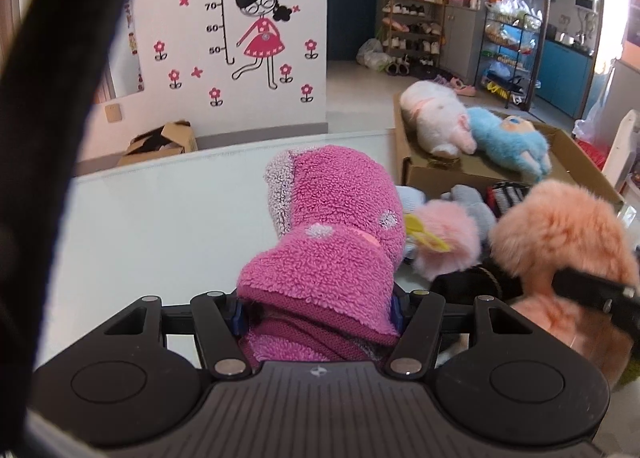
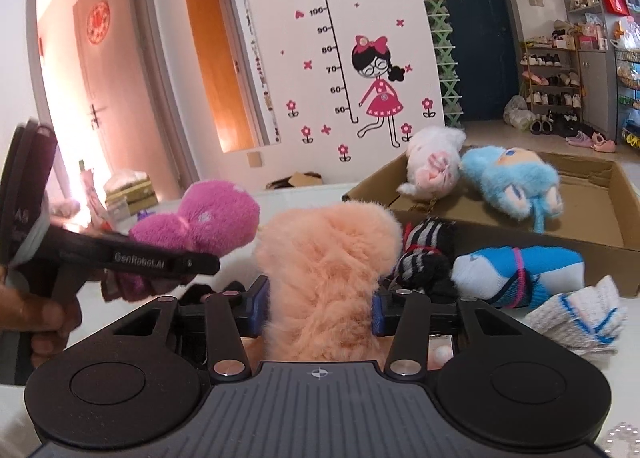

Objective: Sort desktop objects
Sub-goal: 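Carry both plush toys over the box, lower them in and open both tools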

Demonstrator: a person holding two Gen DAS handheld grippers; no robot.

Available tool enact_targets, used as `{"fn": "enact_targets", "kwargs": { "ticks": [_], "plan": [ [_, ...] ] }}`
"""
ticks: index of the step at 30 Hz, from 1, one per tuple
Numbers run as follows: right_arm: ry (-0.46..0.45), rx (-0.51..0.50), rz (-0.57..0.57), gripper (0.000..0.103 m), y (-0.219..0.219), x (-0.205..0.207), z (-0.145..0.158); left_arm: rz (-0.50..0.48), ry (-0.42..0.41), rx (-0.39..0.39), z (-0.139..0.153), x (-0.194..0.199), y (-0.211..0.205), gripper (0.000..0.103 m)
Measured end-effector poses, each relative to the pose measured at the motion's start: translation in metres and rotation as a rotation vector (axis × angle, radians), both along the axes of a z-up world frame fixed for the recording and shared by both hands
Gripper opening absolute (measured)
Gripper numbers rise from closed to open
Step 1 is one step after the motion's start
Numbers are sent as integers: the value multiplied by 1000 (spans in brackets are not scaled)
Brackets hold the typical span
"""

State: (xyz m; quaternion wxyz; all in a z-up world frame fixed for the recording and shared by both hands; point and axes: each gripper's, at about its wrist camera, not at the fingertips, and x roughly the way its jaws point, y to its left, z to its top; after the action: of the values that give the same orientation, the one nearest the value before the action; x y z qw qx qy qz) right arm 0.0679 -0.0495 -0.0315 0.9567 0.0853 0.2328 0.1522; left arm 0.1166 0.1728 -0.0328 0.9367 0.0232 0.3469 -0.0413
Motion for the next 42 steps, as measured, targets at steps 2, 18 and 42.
{"fn": "enact_targets", "kwargs": {
  "ticks": [2,18,42],
  "plan": [
    [-18,12,-6,52,-7,-6,9,-3,-15,9,5,-6,-5,57],
    [-171,98,-87,52,-81,-47,102,-49,-115,1,62,-38,-58,57],
    [-164,-83,-234,53,-183,87,164,-141,0,-311,40,143,-169,57]
  ]
}}
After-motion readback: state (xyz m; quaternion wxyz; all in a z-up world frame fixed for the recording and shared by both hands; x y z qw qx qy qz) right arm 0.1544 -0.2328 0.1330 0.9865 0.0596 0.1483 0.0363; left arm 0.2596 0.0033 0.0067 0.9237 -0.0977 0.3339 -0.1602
